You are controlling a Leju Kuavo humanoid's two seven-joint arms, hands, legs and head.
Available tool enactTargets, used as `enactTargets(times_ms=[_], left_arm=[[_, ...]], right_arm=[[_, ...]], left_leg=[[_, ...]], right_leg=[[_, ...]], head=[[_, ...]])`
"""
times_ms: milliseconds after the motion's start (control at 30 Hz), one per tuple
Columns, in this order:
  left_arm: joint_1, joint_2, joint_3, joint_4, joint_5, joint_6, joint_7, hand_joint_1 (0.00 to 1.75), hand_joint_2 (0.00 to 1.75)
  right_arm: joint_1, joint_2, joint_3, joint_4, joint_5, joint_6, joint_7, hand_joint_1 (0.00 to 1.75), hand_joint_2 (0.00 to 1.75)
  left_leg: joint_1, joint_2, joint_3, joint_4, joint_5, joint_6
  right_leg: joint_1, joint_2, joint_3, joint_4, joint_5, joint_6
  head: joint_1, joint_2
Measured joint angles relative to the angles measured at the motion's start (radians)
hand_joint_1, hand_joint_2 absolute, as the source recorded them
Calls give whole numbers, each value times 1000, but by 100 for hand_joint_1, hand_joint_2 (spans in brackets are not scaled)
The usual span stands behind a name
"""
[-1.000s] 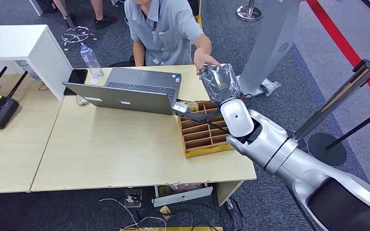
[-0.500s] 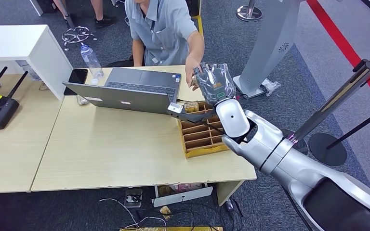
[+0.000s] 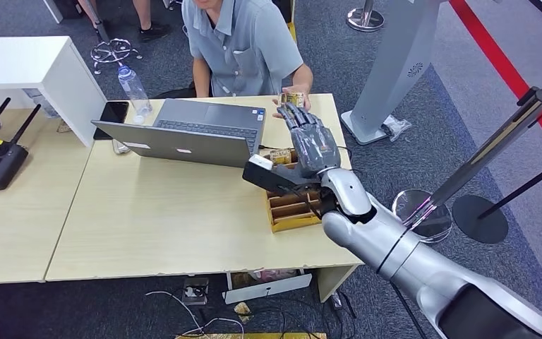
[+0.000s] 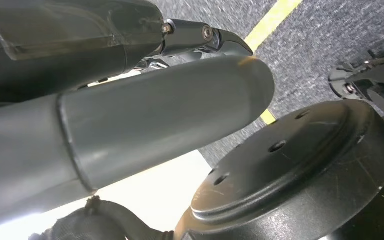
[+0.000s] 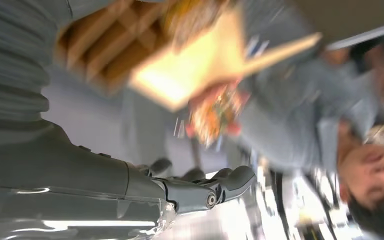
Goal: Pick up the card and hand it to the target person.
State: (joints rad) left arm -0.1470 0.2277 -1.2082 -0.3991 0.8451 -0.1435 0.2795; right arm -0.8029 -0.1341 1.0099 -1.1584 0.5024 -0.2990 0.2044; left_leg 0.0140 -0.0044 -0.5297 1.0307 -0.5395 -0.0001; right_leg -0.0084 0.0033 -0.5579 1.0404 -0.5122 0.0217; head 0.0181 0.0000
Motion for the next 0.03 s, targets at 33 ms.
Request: enactTargets(times_ms=[33], left_arm=[[3,0,2,0,4,2,-3,0,0]], right_arm=[[14,2,-11,-6,-73,-7,-27,0,175]], left_leg=[[0,0,0,0,0,0]], right_leg=[[0,0,0,0,0,0]], head=[[0,0]])
